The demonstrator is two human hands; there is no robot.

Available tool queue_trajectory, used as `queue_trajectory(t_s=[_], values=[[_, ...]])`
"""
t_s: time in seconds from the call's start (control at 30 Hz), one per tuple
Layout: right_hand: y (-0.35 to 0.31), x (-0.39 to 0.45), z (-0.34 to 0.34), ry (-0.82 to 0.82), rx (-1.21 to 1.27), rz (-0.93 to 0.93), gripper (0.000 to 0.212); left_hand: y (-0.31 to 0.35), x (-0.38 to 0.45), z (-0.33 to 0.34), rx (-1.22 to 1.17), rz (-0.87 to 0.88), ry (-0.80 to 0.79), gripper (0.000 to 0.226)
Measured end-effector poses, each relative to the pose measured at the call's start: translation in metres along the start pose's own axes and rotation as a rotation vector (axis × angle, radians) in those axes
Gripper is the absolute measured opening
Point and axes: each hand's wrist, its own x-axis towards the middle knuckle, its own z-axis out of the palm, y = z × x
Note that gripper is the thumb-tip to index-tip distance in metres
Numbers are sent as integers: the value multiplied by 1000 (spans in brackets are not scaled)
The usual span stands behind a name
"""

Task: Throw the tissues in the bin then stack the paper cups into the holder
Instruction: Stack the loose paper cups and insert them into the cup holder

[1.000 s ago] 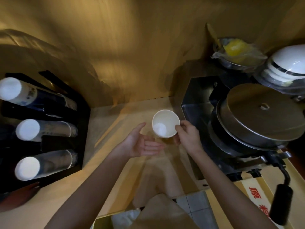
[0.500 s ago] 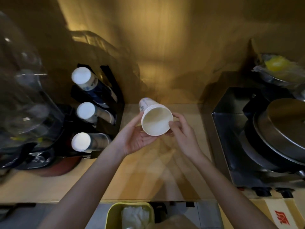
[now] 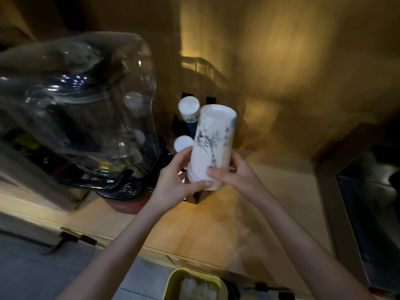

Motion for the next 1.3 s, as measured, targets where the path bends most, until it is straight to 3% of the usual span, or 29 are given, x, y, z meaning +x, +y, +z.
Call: queue_trajectory(t_s=[0.1, 0.3, 0.5, 0.83, 1.3], values=[[-2, 5, 22, -33, -7, -47, 72, -2, -9, -17, 167, 87, 20, 78], [2, 7, 58, 13, -101, -174, 68, -2, -23, -51, 341, 114, -49, 88], [19, 12, 89, 86, -350, -248, 81, 17, -34, -77, 481, 266, 120, 80], [46, 26, 104, 19, -483, -165, 96, 2, -31, -73, 577, 159, 192, 73], [57, 22, 91, 33, -571, -197, 45, -53, -10, -52, 594, -27, 110, 74]])
